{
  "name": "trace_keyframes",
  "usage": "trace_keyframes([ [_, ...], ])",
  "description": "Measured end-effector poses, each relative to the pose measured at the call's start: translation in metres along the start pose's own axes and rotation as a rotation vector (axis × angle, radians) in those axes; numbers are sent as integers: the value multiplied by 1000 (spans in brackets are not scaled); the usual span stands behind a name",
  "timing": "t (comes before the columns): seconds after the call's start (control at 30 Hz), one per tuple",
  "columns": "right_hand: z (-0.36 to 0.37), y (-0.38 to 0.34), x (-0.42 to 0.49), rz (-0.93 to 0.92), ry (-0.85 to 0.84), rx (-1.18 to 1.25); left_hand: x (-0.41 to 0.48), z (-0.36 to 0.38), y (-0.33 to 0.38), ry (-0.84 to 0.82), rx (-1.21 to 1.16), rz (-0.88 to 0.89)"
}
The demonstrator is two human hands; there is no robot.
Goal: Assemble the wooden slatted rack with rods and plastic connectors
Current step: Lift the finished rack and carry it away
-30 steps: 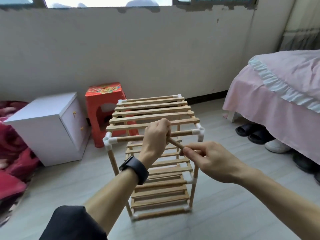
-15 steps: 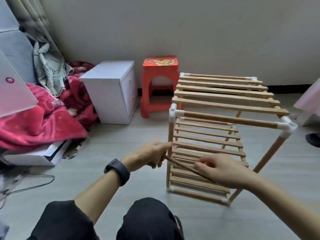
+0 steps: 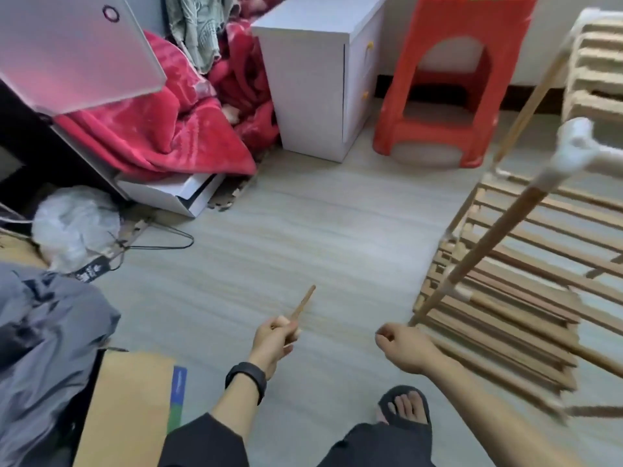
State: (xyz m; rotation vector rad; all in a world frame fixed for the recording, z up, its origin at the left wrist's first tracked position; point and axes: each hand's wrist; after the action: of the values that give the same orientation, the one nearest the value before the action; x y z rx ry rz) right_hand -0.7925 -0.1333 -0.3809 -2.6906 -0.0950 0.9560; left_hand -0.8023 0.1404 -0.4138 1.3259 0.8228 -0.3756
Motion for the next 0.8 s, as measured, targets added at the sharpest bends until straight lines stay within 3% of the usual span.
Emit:
trace_keyframes([
  [0.17, 47, -20, 52, -68, -152, -38, 30, -8, -32, 111, -44, -72],
  [0.4, 86, -26, 67, -115, -324, -344, 38, -8, -38, 305, 468, -58],
  [0.67, 77, -31, 60, -76, -375, -384, 47, -7, -22, 200, 734, -109],
  [0.8, 41, -27, 49, -26, -425, -249, 35, 12, -1, 128, 846, 9],
])
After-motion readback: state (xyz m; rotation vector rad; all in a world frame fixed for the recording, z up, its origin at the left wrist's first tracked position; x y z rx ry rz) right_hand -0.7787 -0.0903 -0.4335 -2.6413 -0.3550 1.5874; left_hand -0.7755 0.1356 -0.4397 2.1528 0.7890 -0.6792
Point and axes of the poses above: each hand's wrist, its own x-axis towards the middle knuckle, its own z-axis out of the palm, y = z × x, and after that the axes turned 10 degrees about -x, right-handed
